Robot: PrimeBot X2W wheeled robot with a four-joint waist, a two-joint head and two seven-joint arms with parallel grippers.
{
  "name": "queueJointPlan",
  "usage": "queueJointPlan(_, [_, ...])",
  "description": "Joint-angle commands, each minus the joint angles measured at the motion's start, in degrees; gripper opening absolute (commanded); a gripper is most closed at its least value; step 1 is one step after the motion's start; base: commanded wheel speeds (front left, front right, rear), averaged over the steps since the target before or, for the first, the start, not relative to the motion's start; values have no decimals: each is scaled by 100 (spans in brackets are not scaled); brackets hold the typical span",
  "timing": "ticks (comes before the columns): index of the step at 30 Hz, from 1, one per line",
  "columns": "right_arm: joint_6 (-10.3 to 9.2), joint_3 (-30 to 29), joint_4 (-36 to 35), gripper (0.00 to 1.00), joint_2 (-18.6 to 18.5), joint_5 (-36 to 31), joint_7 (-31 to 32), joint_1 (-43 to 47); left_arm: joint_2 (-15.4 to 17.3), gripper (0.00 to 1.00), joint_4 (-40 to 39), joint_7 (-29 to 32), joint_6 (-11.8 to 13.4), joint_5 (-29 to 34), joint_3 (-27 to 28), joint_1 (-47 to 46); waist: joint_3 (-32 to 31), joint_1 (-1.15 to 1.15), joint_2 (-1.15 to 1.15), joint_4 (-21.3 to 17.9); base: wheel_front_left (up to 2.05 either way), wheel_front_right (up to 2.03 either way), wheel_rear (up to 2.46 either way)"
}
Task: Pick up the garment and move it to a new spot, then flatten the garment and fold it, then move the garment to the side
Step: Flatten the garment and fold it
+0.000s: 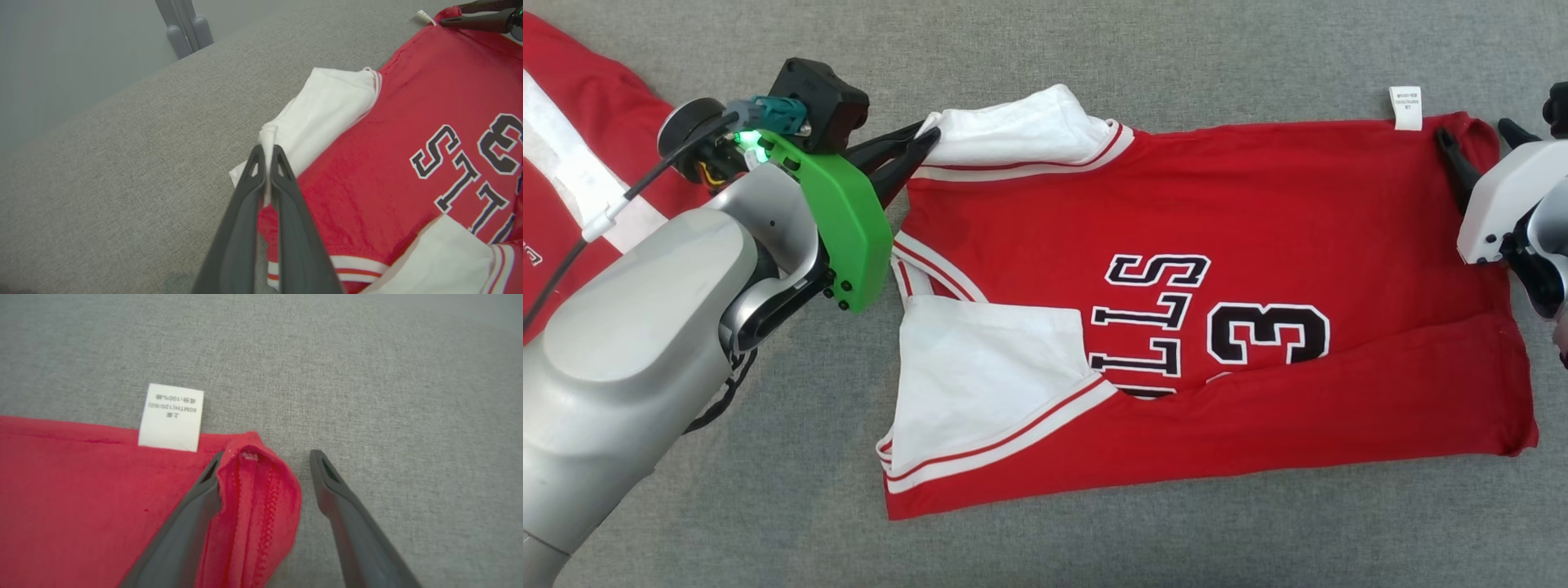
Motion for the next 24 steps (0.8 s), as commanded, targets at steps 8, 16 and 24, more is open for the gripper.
queueJointPlan(8, [-12,380,-13,0,-120,313,-138,-301,116,0,259,-74,81,25,112,-162,104,0,0,-64,0,0,0])
queueJointPlan(16, [-12,578,-81,0,-214,243,-804,-814,51,0,880,-531,146,352,236,-614,262,0,0,-167,0,0,0])
queueJointPlan(24, [-12,636,201,0,-137,44,-1452,-1251,-252,0,1742,-1376,306,782,377,-1187,424,0,0,-215,0,0,0])
